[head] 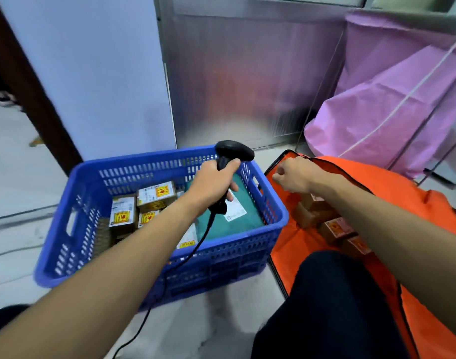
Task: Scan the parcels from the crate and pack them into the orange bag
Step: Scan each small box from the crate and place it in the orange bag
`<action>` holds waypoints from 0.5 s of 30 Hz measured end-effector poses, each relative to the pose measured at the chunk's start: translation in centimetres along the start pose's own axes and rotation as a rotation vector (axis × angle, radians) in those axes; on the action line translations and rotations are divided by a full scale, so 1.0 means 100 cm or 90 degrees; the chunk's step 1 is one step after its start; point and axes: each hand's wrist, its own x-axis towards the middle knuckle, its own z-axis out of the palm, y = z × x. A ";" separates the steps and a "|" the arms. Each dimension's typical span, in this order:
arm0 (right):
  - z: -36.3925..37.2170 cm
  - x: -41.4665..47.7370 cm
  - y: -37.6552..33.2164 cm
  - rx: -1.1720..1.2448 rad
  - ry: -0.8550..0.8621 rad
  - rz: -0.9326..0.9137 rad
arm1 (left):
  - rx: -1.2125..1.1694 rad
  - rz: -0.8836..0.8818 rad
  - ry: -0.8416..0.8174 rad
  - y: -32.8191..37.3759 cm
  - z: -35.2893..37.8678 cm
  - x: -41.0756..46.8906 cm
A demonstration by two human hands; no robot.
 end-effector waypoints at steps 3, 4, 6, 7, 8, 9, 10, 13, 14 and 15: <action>-0.002 0.007 -0.039 -0.038 0.000 -0.056 | -0.002 -0.013 0.043 -0.003 -0.035 -0.013; 0.000 0.009 -0.052 -0.043 0.000 -0.075 | -0.007 -0.020 0.052 -0.005 -0.046 -0.019; 0.007 0.013 -0.080 -0.038 0.000 -0.107 | -0.013 -0.024 0.068 -0.013 -0.067 -0.032; 0.012 0.016 -0.096 -0.029 -0.003 -0.123 | -0.004 -0.023 0.080 -0.019 -0.078 -0.038; 0.019 0.019 -0.107 -0.022 -0.011 -0.133 | 0.013 -0.021 0.090 -0.026 -0.086 -0.044; 0.024 0.020 -0.119 -0.017 -0.021 -0.141 | 0.032 -0.020 0.104 -0.032 -0.094 -0.049; 0.032 0.024 -0.133 -0.011 -0.029 -0.154 | 0.049 -0.021 0.124 -0.041 -0.103 -0.054; 0.052 0.032 -0.164 -0.017 -0.052 -0.191 | 0.078 -0.037 0.197 -0.053 -0.122 -0.063; 0.060 0.034 -0.172 -0.022 -0.056 -0.201 | 0.069 -0.035 0.216 -0.053 -0.127 -0.065; 0.069 0.036 -0.181 -0.022 -0.061 -0.210 | 0.048 -0.026 0.231 -0.052 -0.133 -0.066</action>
